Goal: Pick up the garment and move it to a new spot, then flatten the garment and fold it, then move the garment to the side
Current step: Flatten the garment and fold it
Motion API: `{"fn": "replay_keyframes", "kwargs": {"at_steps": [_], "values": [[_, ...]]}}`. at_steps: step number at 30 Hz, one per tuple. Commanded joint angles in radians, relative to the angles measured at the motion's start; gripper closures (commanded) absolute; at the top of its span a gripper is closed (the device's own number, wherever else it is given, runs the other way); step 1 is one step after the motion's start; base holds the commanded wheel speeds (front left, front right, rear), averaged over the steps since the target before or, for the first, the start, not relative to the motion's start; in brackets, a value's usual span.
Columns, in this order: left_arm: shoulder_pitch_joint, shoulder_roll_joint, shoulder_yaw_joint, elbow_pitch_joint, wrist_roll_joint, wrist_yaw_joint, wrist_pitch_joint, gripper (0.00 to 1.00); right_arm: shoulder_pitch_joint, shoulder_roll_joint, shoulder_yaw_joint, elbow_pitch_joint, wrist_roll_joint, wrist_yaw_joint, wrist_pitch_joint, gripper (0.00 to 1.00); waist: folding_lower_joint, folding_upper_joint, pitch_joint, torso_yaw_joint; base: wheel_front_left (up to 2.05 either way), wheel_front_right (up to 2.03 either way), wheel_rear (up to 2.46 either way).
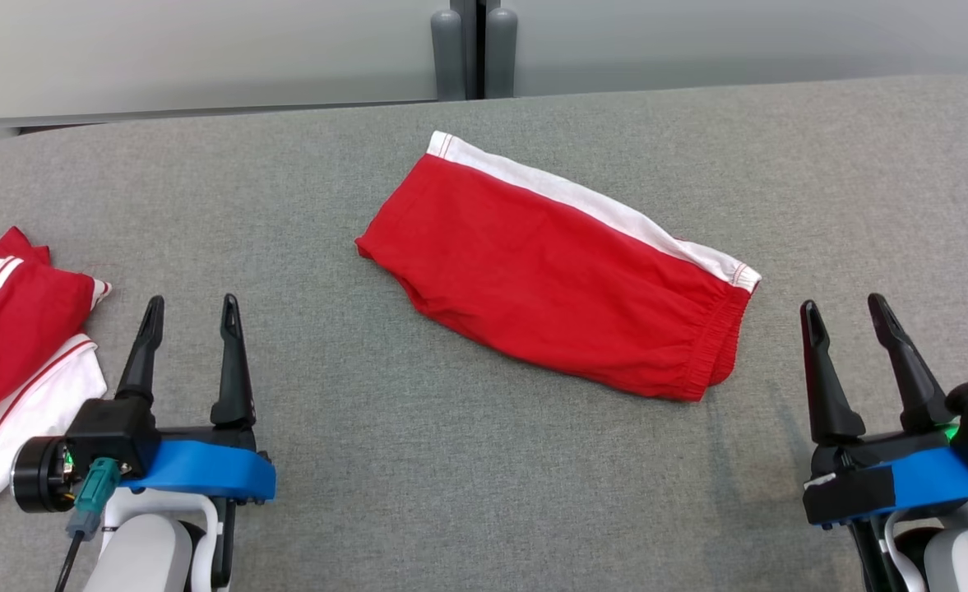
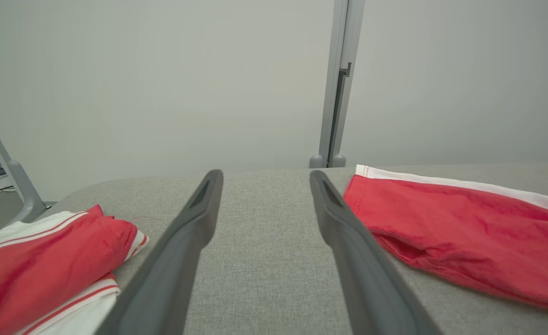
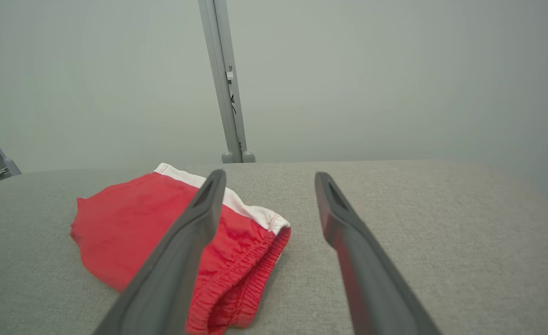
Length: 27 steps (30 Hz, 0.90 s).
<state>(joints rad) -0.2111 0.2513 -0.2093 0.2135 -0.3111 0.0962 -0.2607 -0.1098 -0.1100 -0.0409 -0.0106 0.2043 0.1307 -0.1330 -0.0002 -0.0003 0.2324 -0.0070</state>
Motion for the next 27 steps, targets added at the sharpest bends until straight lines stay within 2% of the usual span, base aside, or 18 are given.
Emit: {"fn": "replay_keyframes", "kwargs": {"at_steps": [1, 18, 21, 27], "values": [[0.01, 0.009, -0.002, -0.006, 0.001, 0.0, 0.002, 0.0, 0.022, 0.007, -0.003, -0.018, 0.001, 0.0, 0.009, 0.0, 0.0002, 0.0003, -0.002, -0.002, 0.0, 0.0, 0.0], [-0.011, 0.025, -0.01, -0.026, -0.007, 0.013, 0.024, 0.0, 0.029, 0.021, -0.013, -0.065, -0.001, 0.0, 0.033, 0.0, 0.0002, 0.0003, 0.021, -0.004, 0.0, 0.0, 0.0], [-0.079, 0.029, -0.03, -0.032, 0.001, -0.013, 0.056, 0.0, 0.014, 0.024, -0.014, -0.076, 0.001, 0.0, 0.037, 0.0, 0.0002, 0.0003, 0.052, -0.005, 0.0, 0.0, 0.0], [-0.291, 0.031, -0.107, 0.024, -0.002, -0.112, 0.212, 0.0, -0.028, 0.027, 0.0, -0.094, 0.002, 0.0, 0.036, 0.0, 0.0002, 0.0003, 0.142, -0.028, 0.0, 0.0, 0.0]]}}
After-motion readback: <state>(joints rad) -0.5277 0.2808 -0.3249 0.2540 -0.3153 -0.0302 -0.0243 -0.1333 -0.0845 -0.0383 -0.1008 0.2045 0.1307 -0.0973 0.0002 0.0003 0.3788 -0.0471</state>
